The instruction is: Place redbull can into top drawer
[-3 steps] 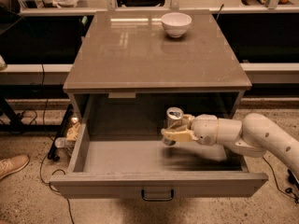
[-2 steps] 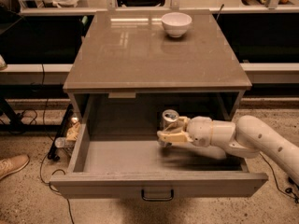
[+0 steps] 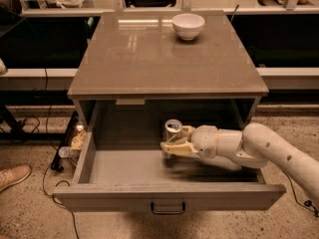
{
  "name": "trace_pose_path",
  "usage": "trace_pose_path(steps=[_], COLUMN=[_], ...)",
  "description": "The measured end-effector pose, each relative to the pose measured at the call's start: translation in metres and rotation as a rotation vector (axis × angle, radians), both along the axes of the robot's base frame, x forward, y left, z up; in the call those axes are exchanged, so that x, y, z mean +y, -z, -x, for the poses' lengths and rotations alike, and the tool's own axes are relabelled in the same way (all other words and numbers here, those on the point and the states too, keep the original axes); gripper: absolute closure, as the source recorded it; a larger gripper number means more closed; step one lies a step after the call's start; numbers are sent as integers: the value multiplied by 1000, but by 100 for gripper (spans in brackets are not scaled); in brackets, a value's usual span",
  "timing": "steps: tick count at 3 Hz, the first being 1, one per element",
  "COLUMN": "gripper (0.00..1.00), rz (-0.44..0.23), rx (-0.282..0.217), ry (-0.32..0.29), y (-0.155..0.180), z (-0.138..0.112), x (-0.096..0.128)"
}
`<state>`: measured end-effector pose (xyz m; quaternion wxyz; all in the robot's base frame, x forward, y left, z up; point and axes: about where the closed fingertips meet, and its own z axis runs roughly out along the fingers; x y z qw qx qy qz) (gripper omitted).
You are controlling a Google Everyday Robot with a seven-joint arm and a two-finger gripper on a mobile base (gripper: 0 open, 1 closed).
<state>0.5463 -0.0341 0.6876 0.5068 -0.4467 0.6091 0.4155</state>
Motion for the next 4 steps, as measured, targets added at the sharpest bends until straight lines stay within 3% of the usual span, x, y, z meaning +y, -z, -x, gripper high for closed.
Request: trace_pose_path(steps=[2,4], gripper=[100,100], rz=[14,75], rx=[5,22], ry=[-49,-75], y=[2,12], z=[9,15], x=[32,62])
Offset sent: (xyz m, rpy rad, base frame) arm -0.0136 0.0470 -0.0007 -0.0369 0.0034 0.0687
